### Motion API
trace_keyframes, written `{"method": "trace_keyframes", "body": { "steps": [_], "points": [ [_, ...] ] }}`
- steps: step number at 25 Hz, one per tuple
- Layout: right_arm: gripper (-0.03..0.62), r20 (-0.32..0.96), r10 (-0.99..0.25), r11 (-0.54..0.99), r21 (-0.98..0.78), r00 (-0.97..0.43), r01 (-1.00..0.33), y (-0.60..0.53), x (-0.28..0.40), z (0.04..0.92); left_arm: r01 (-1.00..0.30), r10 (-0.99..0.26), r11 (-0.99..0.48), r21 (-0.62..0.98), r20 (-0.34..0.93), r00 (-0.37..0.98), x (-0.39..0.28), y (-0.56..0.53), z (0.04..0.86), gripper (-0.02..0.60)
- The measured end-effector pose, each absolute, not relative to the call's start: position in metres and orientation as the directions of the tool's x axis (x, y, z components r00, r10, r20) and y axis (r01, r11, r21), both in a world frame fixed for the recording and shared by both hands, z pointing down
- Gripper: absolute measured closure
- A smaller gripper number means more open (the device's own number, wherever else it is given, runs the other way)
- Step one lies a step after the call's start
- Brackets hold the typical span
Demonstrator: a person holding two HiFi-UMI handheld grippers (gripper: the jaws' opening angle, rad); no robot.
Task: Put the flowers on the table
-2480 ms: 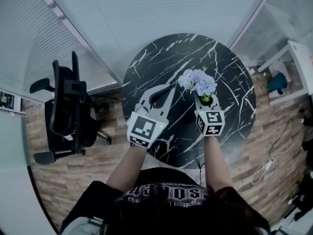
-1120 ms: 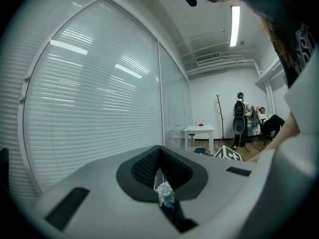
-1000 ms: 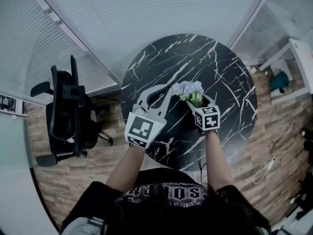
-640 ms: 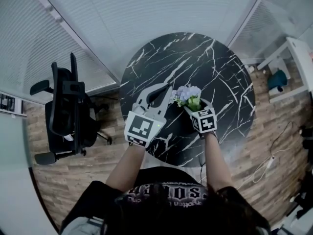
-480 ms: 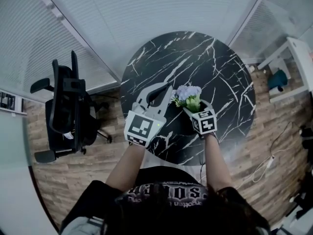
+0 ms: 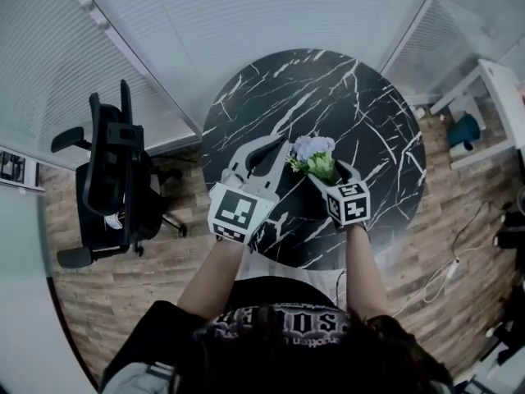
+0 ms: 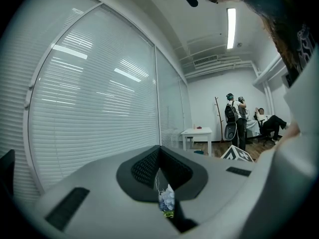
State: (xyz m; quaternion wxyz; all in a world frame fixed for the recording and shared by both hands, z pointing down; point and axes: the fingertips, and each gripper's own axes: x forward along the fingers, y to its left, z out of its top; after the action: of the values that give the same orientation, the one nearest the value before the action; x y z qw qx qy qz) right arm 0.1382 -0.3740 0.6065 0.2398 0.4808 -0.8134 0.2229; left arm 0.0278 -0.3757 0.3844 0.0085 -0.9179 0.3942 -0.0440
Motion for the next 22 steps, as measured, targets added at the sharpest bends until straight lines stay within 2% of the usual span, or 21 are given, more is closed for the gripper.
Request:
{"method": "trace_keyframes", "body": {
  "steps": [8,10,14,16,22],
  "points": [
    [0.254,0.438,-0.792,0.423,-0.108,-0.425,-0.900,-0.365,0.150,0.531,-0.718,-0.720,-0.694,-0.045,0.056,0.692,0.038,-0.359,0.376,0.583],
    [0.298,0.391,-0.819,0.413,-0.106,-0.420,-0.905,-0.360,0.154,0.511,-0.718,-0.720,-0.694,-0.051,0.049,0.692,0.040,-0.354,0.373,0.583],
    [0.444,0.284,-0.860,0.414,-0.099,-0.424,-0.905,-0.347,0.160,0.471,-0.712,-0.713,-0.701,-0.051,0.052,0.699,0.046,-0.341,0.369,0.583],
    [0.495,0.242,-0.873,0.416,-0.084,-0.423,-0.906,-0.341,0.164,0.455,-0.712,-0.713,-0.701,-0.047,0.045,0.700,0.051,-0.335,0.366,0.583],
    [0.535,0.170,-0.887,0.426,-0.064,-0.430,-0.903,-0.320,0.170,0.420,-0.702,-0.704,-0.710,-0.055,0.029,0.709,0.063,-0.313,0.356,0.583]
  ]
}}
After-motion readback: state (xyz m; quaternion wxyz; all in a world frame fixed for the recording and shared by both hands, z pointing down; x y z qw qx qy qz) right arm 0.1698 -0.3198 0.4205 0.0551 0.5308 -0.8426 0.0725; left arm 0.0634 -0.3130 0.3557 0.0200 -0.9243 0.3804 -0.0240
